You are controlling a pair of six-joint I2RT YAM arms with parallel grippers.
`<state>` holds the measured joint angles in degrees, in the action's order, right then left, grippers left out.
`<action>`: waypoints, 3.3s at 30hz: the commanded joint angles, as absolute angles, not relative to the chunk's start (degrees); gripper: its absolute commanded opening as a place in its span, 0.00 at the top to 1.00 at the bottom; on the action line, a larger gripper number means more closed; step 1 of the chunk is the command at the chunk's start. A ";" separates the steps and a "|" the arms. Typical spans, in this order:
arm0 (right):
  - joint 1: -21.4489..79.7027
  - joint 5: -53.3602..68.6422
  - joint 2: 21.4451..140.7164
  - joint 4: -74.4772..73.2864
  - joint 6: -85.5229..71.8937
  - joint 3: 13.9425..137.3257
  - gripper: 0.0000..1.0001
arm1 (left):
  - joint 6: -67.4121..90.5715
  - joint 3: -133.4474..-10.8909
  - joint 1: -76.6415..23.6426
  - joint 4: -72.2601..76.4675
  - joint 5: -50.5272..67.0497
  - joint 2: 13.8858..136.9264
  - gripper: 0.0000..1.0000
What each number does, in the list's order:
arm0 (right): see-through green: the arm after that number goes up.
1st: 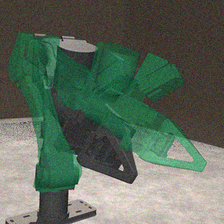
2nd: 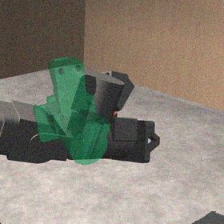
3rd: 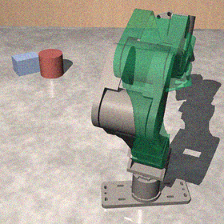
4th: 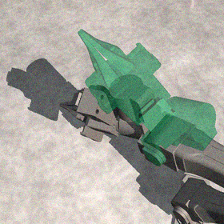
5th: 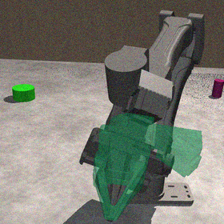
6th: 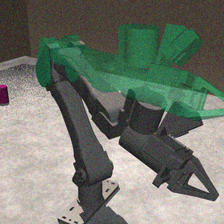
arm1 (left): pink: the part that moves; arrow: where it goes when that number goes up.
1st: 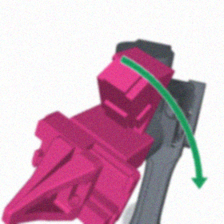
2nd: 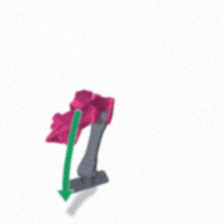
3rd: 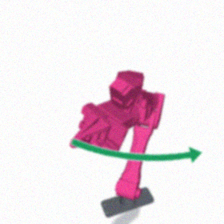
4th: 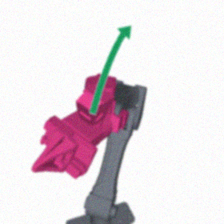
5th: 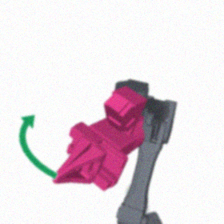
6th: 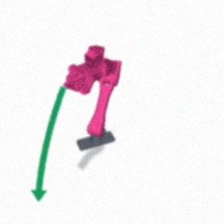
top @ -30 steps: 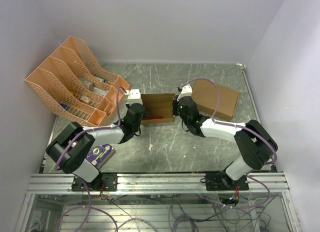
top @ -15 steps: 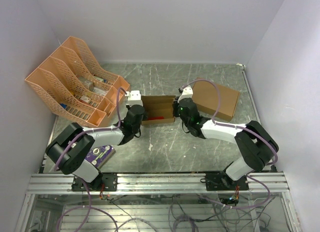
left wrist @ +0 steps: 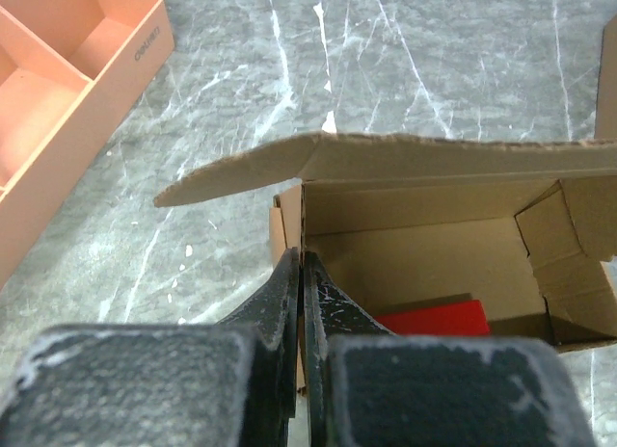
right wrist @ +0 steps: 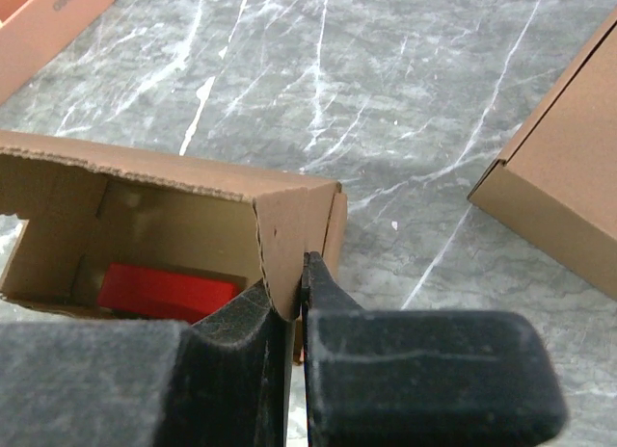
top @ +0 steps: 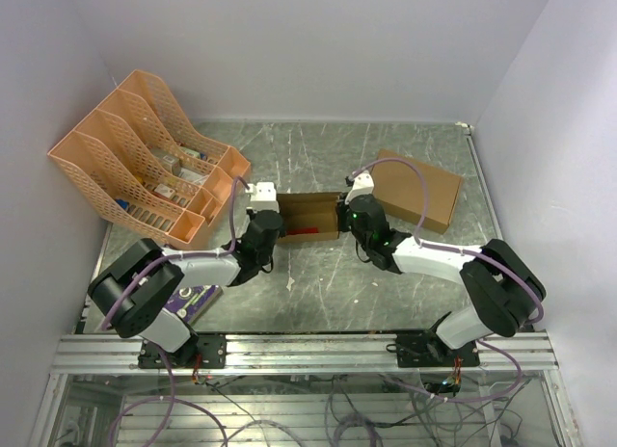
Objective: Fold the paper box
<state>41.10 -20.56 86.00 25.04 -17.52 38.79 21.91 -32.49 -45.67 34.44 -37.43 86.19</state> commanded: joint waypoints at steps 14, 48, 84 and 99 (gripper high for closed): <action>41.59 -17.37 83.78 22.70 -14.56 36.15 0.91 | 25.22 -30.13 -48.72 34.15 -40.50 85.84 0.92; 41.17 -16.20 82.83 19.74 -12.07 35.40 0.71 | 26.98 -26.42 -49.68 29.32 -38.18 78.14 0.70; 36.39 -0.14 69.63 -4.61 -0.60 36.56 0.43 | 22.04 -42.42 -49.07 -3.26 -5.75 49.52 0.43; 26.03 43.11 70.55 -35.91 28.84 67.46 0.56 | 28.98 -55.42 -25.88 1.87 20.72 67.66 0.44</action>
<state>28.29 35.90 68.16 -32.91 24.56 59.64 26.92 -53.84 -28.10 -0.27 11.29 63.70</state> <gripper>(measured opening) 0.514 0.591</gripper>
